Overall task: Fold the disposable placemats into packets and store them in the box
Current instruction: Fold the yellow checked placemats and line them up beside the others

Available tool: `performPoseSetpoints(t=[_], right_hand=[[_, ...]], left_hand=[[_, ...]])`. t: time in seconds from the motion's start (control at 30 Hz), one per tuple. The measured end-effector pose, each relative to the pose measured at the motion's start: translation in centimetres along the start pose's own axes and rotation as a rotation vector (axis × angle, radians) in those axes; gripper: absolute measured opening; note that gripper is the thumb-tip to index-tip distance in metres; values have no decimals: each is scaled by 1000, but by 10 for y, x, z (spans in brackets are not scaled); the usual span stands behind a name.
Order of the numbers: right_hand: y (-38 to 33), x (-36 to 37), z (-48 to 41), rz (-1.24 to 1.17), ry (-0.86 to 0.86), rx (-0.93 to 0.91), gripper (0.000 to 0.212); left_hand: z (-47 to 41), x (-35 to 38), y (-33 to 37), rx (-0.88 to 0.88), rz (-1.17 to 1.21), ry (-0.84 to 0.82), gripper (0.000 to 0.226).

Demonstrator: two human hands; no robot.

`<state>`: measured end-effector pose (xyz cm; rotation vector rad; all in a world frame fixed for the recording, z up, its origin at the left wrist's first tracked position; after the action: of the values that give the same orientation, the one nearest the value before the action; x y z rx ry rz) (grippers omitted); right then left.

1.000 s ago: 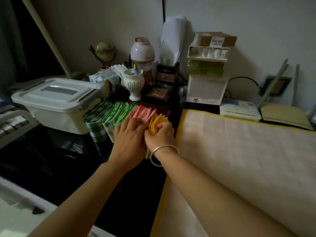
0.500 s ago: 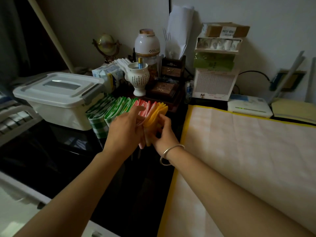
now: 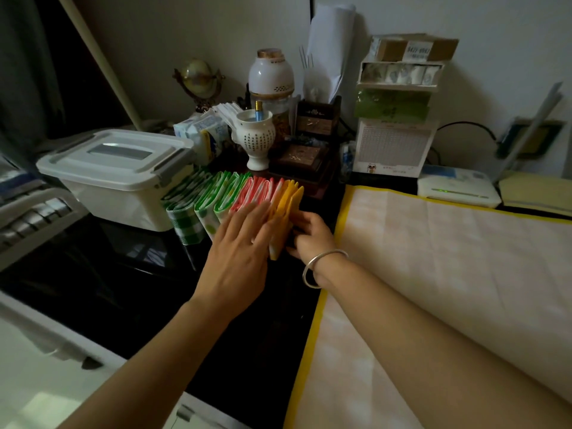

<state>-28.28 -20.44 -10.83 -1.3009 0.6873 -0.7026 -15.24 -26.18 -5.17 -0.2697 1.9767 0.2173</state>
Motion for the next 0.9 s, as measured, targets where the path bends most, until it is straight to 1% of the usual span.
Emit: performPoseSetpoints(t=[0.07, 0.2, 0.23, 0.27, 0.37, 0.43, 0.47, 0.53, 0.57, 0.63, 0.67, 0.73, 0.77, 0.83, 0.9], right_hand=[[2, -9, -3, 48, 56, 4, 41], [-12, -25, -3, 216, 82, 0, 29], [-17, -29, -2, 269, 76, -1, 22], [-19, -33, 0, 321, 66, 3, 15], [-21, -47, 5, 434, 35, 29, 17], [-23, -57, 16, 501, -3, 44, 17], [-25, -61, 21, 534, -23, 47, 18], [-27, -73, 35, 592, -49, 39, 16], [-27, -82, 46, 610, -59, 31, 15], [-28, -99, 70, 637, -79, -20, 20], [-28, -109, 85, 647, -85, -58, 20], [-25, -133, 125, 720, -63, -145, 13], [-23, -145, 146, 796, -55, -190, 10], [-13, -167, 190, 965, -79, -275, 13], [2, -185, 232, 1153, -152, -374, 15]], left_hand=[[4, -1, 5, 16, -21, 19, 61], [8, -6, 18, 40, 8, 55, 65], [8, -8, 23, 47, 22, 67, 64], [9, -11, 31, 62, 40, 79, 61], [15, -21, 56, 115, 116, 128, 44], [24, -26, 73, 118, 190, 125, 33], [29, -26, 81, 113, 240, 101, 30], [43, -21, 100, 141, 334, -7, 26], [52, -20, 112, 177, 374, -78, 23], [70, -17, 136, 272, 447, -237, 18], [78, -14, 146, 312, 473, -319, 24], [96, -7, 164, 368, 478, -481, 50], [102, -3, 169, 399, 447, -513, 63], [112, -2, 179, 461, 356, -503, 84], [115, -4, 187, 484, 275, -492, 94]])
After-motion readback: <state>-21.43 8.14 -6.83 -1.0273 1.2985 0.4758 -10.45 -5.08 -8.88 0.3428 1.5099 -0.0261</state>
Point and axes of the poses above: each hand's wrist, its own z-axis away from the middle knuckle, its own x-axis out of the palm, y = z × x, the point moved 5 cm from there along -z, towards the middle knuckle, and after that the axes turned 3 degrees about -x, right-handed, at the moved point
